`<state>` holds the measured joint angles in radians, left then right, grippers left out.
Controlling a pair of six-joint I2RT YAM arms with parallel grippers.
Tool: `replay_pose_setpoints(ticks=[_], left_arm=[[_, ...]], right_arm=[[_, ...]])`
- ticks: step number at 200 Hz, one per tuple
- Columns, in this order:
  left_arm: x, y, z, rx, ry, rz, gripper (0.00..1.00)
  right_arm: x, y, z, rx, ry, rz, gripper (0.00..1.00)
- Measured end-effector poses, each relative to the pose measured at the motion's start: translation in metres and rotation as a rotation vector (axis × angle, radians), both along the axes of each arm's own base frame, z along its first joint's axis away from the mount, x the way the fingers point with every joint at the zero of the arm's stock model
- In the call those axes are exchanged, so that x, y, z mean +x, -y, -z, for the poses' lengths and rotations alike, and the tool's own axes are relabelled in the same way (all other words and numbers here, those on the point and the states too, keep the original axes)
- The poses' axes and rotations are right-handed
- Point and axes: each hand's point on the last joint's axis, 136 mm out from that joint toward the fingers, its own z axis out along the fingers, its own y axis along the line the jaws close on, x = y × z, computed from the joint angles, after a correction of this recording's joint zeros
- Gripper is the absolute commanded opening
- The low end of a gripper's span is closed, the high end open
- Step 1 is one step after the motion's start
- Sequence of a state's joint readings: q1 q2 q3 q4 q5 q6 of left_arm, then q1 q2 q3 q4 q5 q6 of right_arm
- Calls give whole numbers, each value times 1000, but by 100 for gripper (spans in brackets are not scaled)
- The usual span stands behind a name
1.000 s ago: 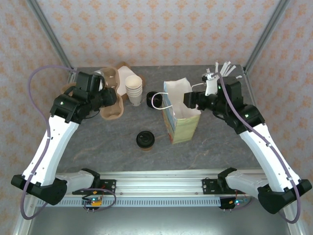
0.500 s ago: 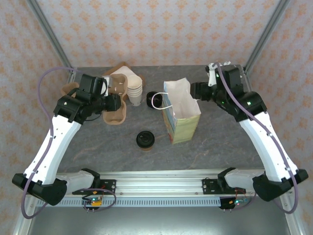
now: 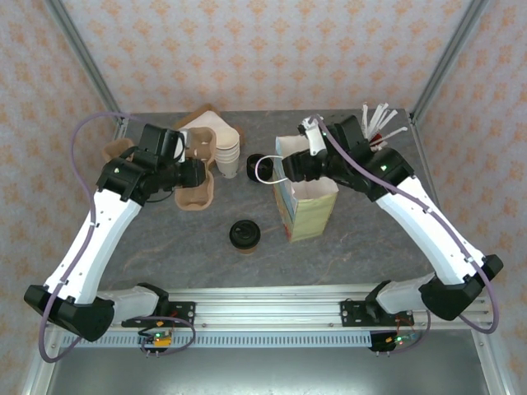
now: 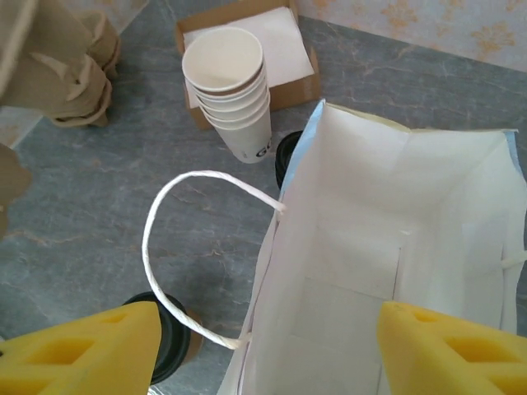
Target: Pack the takeout coffee
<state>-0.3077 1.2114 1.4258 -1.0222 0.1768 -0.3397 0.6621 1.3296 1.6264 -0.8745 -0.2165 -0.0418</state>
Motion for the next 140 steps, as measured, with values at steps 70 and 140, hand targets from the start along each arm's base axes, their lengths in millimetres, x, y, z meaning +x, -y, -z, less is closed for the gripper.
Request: replay_pose_setpoints(ticks=[70,140], left_arm=[[-45,-1,145,76,-318,-115,36],[-57,4,211,140,-420,-170,39]], right_arm=[[-10,-16,-14,105,15,-62,70],[-11,-18,-7,117,2,-68,70]])
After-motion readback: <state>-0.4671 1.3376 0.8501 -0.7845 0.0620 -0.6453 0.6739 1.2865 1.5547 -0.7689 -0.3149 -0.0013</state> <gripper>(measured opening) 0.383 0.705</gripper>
